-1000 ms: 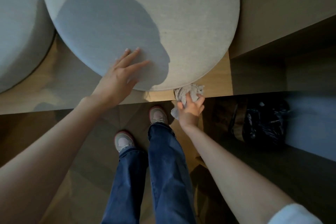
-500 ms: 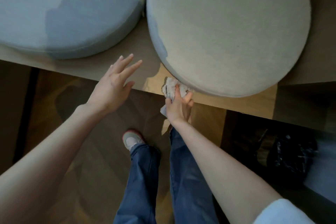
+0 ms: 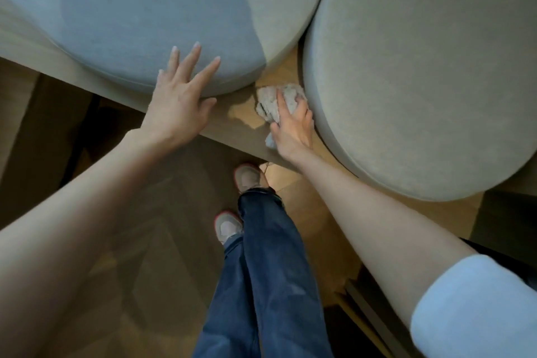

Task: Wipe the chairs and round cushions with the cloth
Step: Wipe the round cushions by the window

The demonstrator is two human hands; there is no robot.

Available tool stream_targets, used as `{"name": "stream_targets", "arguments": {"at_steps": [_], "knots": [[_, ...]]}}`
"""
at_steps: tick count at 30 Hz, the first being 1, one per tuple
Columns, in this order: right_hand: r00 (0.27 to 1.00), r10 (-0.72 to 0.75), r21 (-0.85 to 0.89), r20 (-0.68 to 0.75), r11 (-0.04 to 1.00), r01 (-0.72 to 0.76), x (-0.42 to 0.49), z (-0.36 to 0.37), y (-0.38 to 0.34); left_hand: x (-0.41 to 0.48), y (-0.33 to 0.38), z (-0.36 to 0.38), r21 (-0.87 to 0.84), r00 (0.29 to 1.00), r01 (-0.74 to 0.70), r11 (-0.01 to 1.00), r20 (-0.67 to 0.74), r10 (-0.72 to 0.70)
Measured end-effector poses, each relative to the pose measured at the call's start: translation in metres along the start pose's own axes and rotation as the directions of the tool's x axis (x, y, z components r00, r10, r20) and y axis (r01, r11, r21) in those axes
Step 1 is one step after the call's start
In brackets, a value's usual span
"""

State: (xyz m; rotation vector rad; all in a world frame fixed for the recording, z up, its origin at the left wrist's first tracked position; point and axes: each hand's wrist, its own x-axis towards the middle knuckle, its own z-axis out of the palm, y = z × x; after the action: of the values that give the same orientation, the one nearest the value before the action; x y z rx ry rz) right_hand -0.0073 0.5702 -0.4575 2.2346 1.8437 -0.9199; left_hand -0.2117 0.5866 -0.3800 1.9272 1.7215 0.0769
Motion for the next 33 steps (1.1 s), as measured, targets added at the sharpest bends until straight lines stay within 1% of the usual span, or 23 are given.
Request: {"name": "stream_targets", "arguments": {"at_steps": [3,6,7,9,12,15,17,18,19,20,22,23,24,26,27,28,29,31,32,33], "knots": [[0.994,0.058,0.000,-0.098,0.998,-0.058,0.023,0.003,-0.014,0.016,-0.016,-0.003,0.051,0.997,0.070,0.996,0.011,-0.071],[0.982,0.078,-0.007,-0.174,0.997,-0.081,0.021,0.017,-0.025,0.024,-0.031,-0.005,0.009,0.996,0.086,0.996,0.000,-0.086],[0.983,0.035,-0.013,-0.179,0.999,-0.038,0.015,0.022,-0.026,0.024,-0.033,-0.004,-0.011,0.998,0.070,0.997,-0.004,-0.070],[0.984,-0.132,-0.041,-0.123,0.991,0.128,-0.004,0.035,-0.033,0.023,-0.038,0.000,-0.029,0.999,0.038,0.999,-0.024,-0.038],[0.935,-0.354,-0.084,0.002,0.932,0.352,-0.031,0.054,-0.058,0.020,-0.043,0.004,-0.038,0.999,0.006,0.999,-0.041,-0.008],[0.886,-0.454,-0.118,0.096,0.879,0.463,-0.033,0.057,-0.068,0.016,-0.044,0.007,-0.054,0.999,-0.013,0.998,-0.053,0.010],[0.845,-0.510,-0.145,0.164,0.834,0.532,-0.027,0.048,-0.050,0.011,-0.044,0.009,-0.065,0.998,-0.018,0.998,-0.066,0.014],[0.840,-0.515,-0.159,0.168,0.827,0.539,-0.026,0.042,-0.034,0.009,-0.043,0.011,-0.071,0.998,-0.014,0.997,-0.068,0.010],[0.861,-0.488,-0.165,0.144,0.846,0.507,-0.027,0.036,-0.015,0.006,-0.041,0.013,-0.077,0.998,-0.006,0.997,-0.068,0.000],[0.900,-0.426,-0.145,0.092,0.888,0.436,-0.031,0.029,0.005,0.003,-0.038,0.014,-0.084,0.998,0.008,0.996,-0.065,-0.014],[0.973,-0.230,-0.015,0.004,0.973,0.230,-0.044,0.020,0.044,-0.003,-0.032,0.017,-0.088,0.998,0.034,0.996,-0.055,-0.039],[0.988,-0.151,0.039,-0.012,0.988,0.152,-0.053,0.018,0.056,-0.005,-0.030,0.018,-0.089,0.998,0.039,0.995,-0.050,-0.044],[0.995,-0.099,0.052,-0.021,0.994,0.100,-0.062,0.019,0.062,-0.008,-0.028,0.018,-0.091,0.998,0.042,0.995,-0.045,-0.046],[0.999,-0.031,0.069,-0.020,0.997,0.032,-0.077,0.027,0.059,-0.010,-0.025,0.019,-0.095,0.998,0.054,0.994,-0.036,-0.057],[1.000,-0.021,0.081,-0.017,0.996,0.023,-0.080,0.033,0.052,-0.010,-0.024,0.018,-0.096,0.997,0.063,0.993,-0.030,-0.066],[0.999,-0.047,0.076,-0.014,0.996,0.048,-0.081,0.039,0.042,-0.010,-0.024,0.018,-0.096,0.997,0.069,0.993,-0.023,-0.071],[0.994,-0.107,0.036,-0.005,0.994,0.107,-0.080,0.044,0.029,-0.010,-0.023,0.018,-0.095,0.997,0.071,0.993,-0.018,-0.073],[0.957,-0.289,-0.108,0.036,0.951,0.291,-0.070,0.051,0.005,-0.011,-0.024,0.018,-0.088,0.997,0.077,0.993,-0.002,-0.078],[0.935,-0.349,-0.148,0.059,0.924,0.354,-0.064,0.050,-0.001,-0.011,-0.024,0.018,-0.079,0.997,0.075,0.994,0.005,-0.075],[0.923,-0.376,-0.166,0.078,0.908,0.384,-0.057,0.048,-0.003,-0.010,-0.025,0.018,-0.065,0.998,0.070,0.995,0.011,-0.070]]}}
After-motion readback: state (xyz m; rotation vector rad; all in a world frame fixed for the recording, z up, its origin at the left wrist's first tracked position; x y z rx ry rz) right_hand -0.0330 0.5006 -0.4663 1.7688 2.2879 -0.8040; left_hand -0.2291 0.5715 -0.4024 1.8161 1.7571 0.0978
